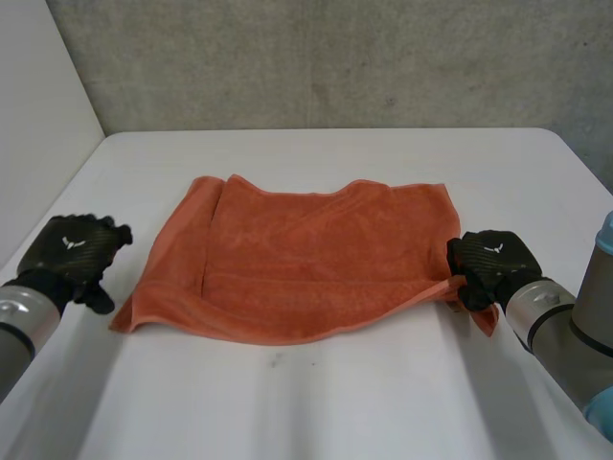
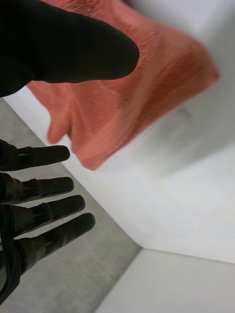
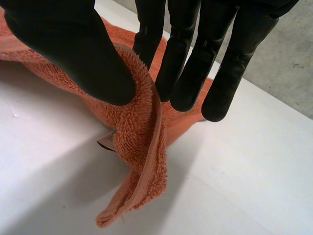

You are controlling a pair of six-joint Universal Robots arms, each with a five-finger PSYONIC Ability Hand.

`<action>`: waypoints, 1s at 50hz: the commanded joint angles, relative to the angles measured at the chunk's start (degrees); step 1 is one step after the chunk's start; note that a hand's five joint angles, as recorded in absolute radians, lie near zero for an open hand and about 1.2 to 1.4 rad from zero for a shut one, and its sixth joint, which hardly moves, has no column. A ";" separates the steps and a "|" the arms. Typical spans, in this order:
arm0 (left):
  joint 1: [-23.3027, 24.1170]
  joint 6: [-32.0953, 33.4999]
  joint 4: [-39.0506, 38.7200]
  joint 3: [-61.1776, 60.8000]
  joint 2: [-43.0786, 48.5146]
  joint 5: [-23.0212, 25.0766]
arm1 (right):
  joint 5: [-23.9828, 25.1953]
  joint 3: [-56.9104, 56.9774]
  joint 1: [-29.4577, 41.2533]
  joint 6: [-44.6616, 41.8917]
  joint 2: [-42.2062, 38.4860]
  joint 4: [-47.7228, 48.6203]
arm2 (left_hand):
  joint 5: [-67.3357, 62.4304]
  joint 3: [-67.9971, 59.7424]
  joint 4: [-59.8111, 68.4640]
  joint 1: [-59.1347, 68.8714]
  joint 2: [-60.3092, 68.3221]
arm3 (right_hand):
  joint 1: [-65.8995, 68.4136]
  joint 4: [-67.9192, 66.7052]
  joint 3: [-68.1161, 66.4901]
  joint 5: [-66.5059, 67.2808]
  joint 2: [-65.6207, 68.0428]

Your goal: Fold the laundry

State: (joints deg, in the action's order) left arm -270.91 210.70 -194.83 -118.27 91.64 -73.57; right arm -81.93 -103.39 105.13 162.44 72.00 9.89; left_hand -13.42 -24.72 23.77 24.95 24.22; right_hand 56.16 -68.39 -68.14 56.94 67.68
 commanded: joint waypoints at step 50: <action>-0.23 -6.79 -4.62 1.47 2.80 5.37 | 0.28 0.39 -1.51 -6.52 8.86 -6.99 | -56.58 -55.28 56.23 55.05 55.78 | 23.84 -11.61 -11.86 13.06 12.32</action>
State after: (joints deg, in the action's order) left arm -270.50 203.60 -203.26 -115.92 105.97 -68.49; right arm -81.48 -104.53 104.79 160.81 73.99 8.71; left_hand -55.15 -68.17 68.19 65.18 68.14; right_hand 56.16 -68.39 -68.12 56.93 67.68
